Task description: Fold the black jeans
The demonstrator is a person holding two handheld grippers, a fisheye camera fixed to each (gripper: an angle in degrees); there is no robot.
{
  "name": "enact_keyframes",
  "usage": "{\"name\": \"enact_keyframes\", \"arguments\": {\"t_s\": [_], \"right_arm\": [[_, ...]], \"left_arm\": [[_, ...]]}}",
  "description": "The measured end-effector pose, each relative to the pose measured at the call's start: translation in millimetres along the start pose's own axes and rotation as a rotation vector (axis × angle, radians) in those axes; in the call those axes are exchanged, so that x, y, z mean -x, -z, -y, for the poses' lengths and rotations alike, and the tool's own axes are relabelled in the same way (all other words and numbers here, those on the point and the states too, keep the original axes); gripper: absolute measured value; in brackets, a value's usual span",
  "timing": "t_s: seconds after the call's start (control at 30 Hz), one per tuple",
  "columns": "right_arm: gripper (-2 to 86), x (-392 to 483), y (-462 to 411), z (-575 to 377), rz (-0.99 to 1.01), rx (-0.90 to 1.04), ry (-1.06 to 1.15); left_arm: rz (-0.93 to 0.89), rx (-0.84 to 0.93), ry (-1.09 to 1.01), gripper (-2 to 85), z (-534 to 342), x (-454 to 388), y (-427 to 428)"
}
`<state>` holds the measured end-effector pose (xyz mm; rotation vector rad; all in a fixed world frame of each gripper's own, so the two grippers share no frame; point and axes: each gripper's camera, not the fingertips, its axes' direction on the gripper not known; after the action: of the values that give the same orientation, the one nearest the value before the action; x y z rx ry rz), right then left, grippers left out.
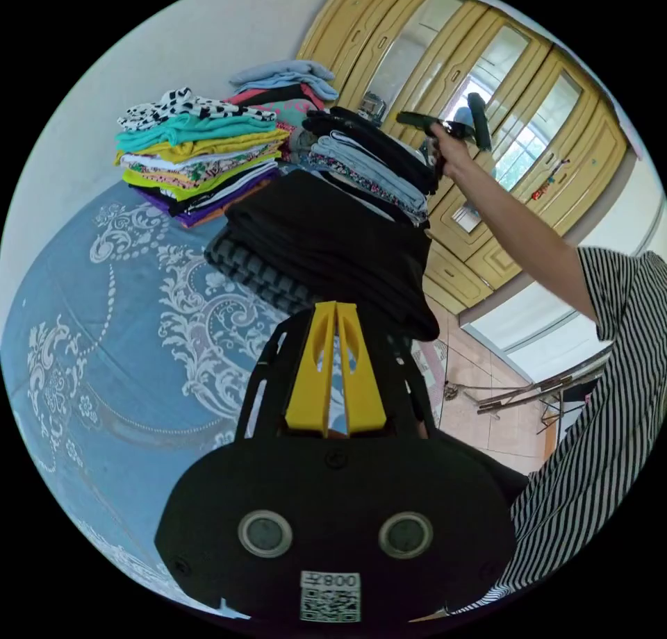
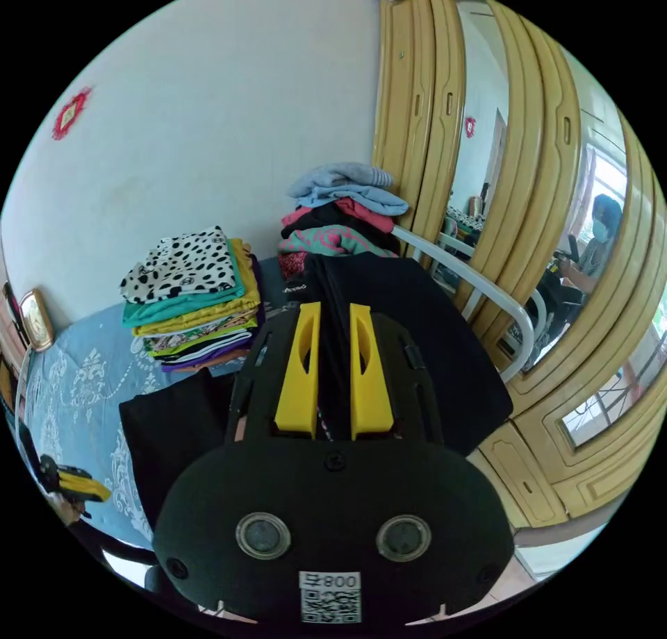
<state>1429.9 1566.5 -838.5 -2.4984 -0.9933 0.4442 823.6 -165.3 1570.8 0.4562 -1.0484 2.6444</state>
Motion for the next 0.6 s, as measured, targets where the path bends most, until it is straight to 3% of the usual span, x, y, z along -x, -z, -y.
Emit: {"name": "enact_keyframes", "arguments": {"t_s": [0.23,0.6], "right_arm": [[7.7,-50,-67,63,-0.063,0.175,0.042],[3.0,-161,-68,113,-0.033,0.168,-0.022]], "left_arm": [[-0.005,0.09,0.05,0.1,-39,8,37],[-0.075,0.091,0.119,0.1,-79,21,109]]}}
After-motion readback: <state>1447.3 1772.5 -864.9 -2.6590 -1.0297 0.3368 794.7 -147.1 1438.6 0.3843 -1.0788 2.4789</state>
